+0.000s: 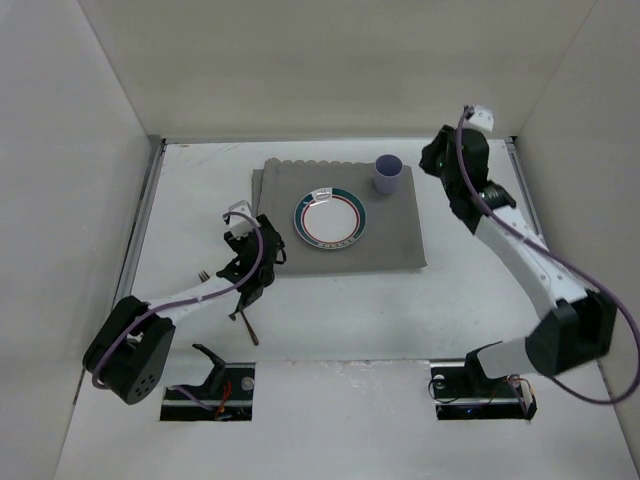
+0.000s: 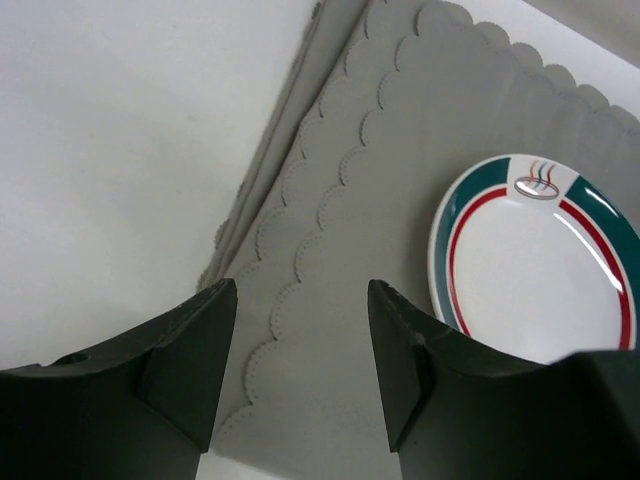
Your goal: Set the dinner table for one person
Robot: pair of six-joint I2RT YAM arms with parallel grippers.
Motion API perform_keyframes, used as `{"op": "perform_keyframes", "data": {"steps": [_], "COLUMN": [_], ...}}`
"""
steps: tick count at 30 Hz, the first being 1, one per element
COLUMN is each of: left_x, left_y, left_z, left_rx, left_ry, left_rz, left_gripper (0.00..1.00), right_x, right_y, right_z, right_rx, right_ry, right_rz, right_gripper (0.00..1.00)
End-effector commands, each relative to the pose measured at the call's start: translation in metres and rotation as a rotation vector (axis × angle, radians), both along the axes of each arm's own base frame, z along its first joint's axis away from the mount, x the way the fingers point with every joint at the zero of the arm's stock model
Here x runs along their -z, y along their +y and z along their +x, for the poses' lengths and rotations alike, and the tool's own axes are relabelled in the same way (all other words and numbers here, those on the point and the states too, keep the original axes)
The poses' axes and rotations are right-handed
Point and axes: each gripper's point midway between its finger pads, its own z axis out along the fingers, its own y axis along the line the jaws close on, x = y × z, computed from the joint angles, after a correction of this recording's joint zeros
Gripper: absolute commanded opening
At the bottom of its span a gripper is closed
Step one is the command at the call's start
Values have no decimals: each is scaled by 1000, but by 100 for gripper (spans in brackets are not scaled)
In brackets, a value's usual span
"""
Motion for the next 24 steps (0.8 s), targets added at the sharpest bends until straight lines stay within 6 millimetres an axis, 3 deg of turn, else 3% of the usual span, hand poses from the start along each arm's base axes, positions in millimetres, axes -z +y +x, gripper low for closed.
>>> {"op": "perform_keyframes", "data": {"steps": [1,4,7,12,15,19,24], "left_x": [-15,-14,-2,36,44,45,55], "left_y": [-1,3,25,57,61,67,59], "left_z": [-7,-29,-59,-123,-148,-168,-180], "left_rx": [-39,-16,-50,-135,-159,-185,-164], "left_ry": [23,57,146,426,491,550,626], "left_rz": [50,66,35,-34,-79,-88,-75], "left_gripper": [51,24,14,19,21,31,32], "right_x": [7,40,74,111,119,123,129], "right_y": [31,52,68,86,89,94,97], "right_z": [-28,-58,-82,-107,-111,-112,-112], "right_rx": [-24,-88,-159,-231,-245,-268,-272], "right_ry": [-136,-90,-30,20,22,34,48], "right_rz": [151,157,138,128,139,145,150], "right_gripper": [18,16,20,32,37,38,39]}}
